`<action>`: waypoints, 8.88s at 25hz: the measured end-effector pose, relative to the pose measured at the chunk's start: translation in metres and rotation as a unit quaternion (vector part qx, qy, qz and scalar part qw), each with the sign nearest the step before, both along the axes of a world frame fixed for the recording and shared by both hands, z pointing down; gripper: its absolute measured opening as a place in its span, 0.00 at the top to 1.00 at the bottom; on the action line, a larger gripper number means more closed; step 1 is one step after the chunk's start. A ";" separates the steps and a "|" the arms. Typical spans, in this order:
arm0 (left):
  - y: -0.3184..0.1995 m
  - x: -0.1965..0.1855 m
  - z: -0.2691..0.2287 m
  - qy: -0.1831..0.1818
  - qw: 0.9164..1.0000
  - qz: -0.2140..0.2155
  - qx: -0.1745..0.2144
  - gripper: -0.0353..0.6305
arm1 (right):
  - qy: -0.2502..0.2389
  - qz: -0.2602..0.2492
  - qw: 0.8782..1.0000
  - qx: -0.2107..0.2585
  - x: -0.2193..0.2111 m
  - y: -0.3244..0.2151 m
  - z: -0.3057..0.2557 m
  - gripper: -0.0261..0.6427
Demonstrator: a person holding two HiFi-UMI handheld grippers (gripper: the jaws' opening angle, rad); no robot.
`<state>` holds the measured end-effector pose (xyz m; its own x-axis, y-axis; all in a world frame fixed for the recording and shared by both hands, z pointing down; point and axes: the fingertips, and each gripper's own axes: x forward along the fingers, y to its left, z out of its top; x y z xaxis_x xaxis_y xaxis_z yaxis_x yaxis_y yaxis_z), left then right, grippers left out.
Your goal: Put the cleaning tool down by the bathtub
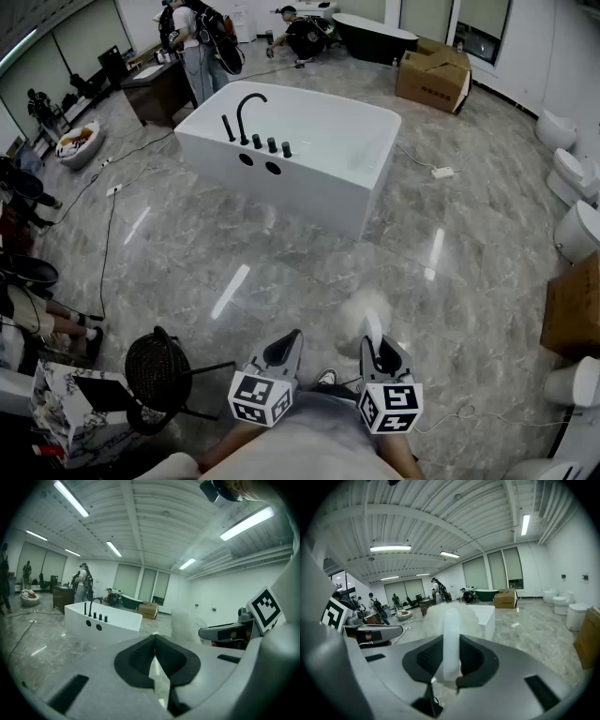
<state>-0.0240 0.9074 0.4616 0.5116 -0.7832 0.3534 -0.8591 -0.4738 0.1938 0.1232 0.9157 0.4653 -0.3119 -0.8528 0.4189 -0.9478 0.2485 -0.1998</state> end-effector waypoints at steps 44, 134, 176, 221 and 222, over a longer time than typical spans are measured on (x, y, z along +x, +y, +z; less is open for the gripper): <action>-0.205 -0.008 -0.031 0.042 0.999 0.012 0.021 0.94 | -0.030 0.018 0.999 0.015 -0.011 -0.180 -0.027 0.85; -0.692 0.086 -0.037 0.050 0.998 0.032 -0.011 0.94 | -0.075 0.002 0.997 0.003 0.069 -0.688 -0.021 0.85; -0.975 -0.028 -0.042 0.054 0.994 0.090 0.010 0.94 | -0.016 -0.055 0.998 -0.003 -0.072 -0.947 -0.010 0.85; -0.990 -0.023 -0.019 0.047 0.995 0.077 -0.039 0.94 | 0.024 -0.112 0.986 -0.125 -0.069 -0.958 0.094 0.85; -0.989 -0.023 -0.019 0.047 0.995 0.079 -0.038 0.94 | 0.027 -0.112 0.985 -0.128 -0.069 -0.956 0.097 0.85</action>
<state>-0.0467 -0.0821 0.4426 0.6595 -0.6632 0.3539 -0.7517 -0.5819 0.3104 0.0537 -0.0408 0.5622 -0.4522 -0.6290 0.6324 -0.8856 0.4008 -0.2347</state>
